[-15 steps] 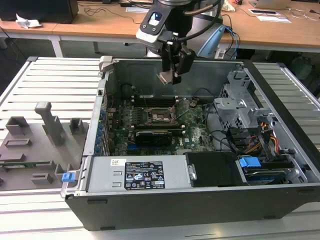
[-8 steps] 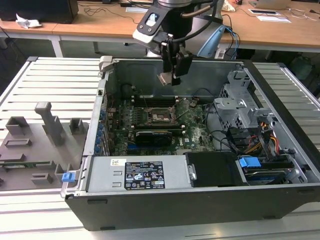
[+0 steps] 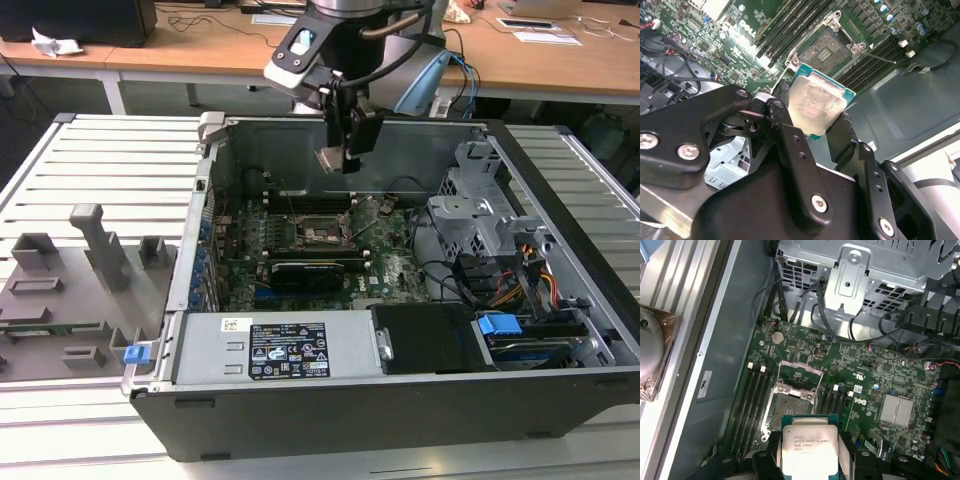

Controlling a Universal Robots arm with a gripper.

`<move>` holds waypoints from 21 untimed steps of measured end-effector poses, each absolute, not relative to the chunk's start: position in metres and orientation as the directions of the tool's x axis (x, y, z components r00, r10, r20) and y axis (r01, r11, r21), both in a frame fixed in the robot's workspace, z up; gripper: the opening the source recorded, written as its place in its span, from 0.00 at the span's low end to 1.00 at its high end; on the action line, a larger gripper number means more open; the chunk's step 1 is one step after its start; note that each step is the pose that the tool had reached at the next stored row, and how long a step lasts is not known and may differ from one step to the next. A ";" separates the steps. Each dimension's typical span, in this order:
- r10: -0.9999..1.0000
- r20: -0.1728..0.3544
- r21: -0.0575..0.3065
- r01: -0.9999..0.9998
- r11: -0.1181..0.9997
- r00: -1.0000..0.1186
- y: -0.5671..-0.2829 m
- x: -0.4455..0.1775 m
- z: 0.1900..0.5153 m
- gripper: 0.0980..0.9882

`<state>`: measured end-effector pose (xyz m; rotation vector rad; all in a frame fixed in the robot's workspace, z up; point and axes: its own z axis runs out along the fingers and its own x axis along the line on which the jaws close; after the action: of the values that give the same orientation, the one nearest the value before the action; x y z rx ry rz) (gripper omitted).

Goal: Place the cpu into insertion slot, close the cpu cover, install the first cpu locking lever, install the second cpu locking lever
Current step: 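Place the cpu into insertion slot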

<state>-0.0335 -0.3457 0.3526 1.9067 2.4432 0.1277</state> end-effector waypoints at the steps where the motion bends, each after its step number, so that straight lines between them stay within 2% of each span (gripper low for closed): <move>1: 0.973 0.019 0.089 0.969 0.229 -0.231 -0.346 -0.034 0.352 0.49; 9: 0.996 0.019 0.089 0.992 0.087 -0.089 -0.346 -0.033 0.347 0.49; 21: 0.999 0.019 0.086 0.996 0.033 -0.035 -0.346 -0.033 0.340 0.49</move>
<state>-0.0335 -0.3457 0.3400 2.1495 2.2246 0.1166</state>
